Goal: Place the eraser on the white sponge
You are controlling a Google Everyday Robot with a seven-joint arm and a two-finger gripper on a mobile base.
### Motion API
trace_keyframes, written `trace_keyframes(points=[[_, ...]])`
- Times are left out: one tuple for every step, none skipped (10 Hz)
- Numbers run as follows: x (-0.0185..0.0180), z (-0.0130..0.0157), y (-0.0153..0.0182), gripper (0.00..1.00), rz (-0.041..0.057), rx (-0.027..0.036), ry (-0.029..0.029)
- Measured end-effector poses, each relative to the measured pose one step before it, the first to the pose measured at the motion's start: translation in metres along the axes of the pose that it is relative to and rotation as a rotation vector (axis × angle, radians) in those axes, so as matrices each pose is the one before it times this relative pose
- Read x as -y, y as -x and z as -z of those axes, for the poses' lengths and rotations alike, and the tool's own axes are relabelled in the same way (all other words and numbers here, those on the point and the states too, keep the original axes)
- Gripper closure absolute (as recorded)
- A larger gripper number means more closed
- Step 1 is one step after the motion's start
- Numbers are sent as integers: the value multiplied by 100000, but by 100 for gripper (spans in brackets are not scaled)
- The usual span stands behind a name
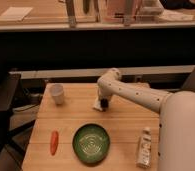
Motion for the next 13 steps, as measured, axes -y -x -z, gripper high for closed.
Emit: trace_keyframes(points=[[2, 14, -12, 92, 314, 59, 20], [8, -10, 5, 92, 309, 88, 14], [47, -75, 65, 90, 424, 272, -41], [69, 27, -14, 86, 406, 107, -62], [0, -9, -4, 86, 217, 54, 58], [45, 17, -15, 86, 342, 58, 4], [17, -1, -3, 86, 345, 108, 36], [9, 2, 0, 86, 312, 120, 25], [-3, 6, -12, 86, 139, 26, 33], [63, -32, 15, 86, 584, 177, -5], [30, -64, 47, 86, 253, 203, -58], [43, 17, 5, 86, 307, 128, -25], [33, -16, 24, 86, 321, 170, 21]])
